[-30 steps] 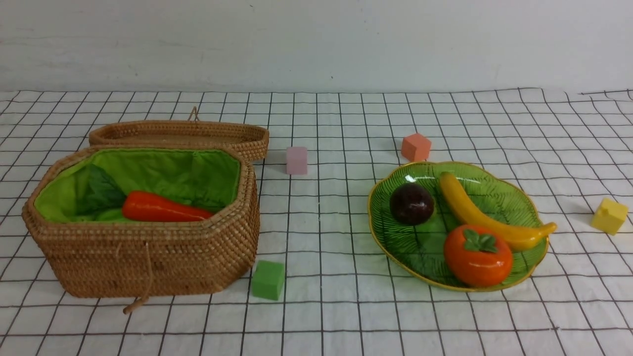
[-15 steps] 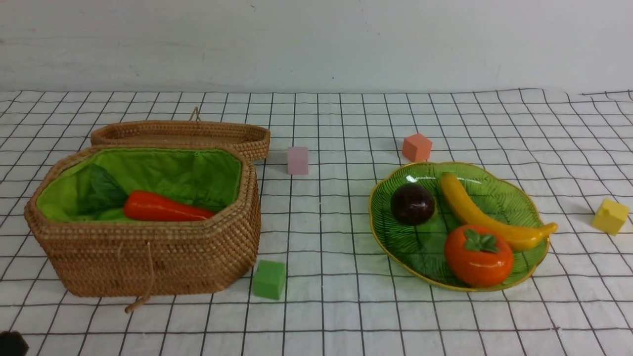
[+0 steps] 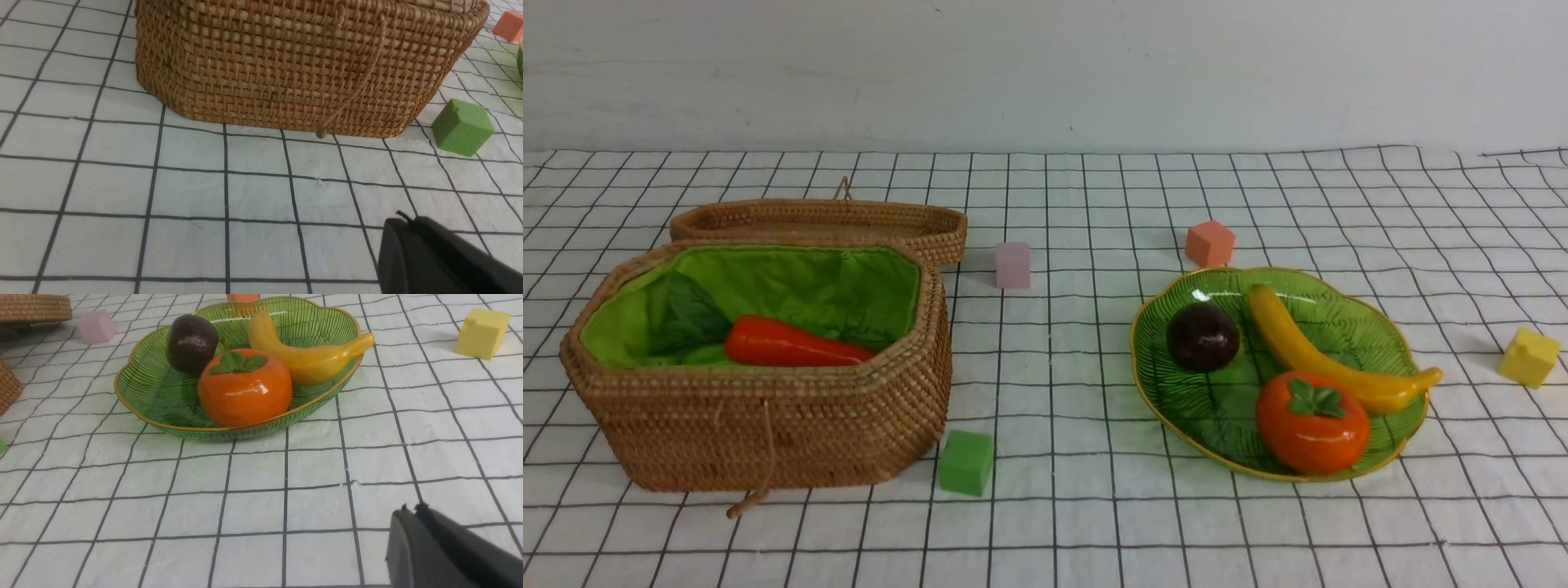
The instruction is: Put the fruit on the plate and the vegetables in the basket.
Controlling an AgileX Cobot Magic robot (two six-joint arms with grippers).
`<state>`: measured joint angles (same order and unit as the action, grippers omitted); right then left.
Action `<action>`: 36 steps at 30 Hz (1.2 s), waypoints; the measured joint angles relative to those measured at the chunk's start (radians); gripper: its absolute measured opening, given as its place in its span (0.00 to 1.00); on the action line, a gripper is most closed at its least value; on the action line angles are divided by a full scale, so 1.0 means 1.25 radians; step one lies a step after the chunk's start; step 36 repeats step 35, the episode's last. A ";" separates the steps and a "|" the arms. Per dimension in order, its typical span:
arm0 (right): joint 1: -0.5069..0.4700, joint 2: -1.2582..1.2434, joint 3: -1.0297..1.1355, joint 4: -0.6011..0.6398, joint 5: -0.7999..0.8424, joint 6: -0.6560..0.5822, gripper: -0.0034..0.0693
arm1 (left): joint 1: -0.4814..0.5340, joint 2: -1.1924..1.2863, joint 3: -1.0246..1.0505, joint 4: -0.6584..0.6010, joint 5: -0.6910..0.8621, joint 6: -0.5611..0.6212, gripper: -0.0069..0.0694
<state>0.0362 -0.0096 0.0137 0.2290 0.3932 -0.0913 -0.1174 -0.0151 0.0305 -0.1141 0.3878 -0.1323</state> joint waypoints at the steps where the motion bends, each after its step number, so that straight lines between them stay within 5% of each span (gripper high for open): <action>1: 0.000 0.000 0.000 0.000 0.000 0.000 0.08 | 0.000 0.000 0.000 0.000 0.000 0.000 0.07; 36: 0.000 0.000 0.000 0.000 0.000 0.002 0.11 | 0.000 0.000 0.000 -0.001 0.001 0.000 0.08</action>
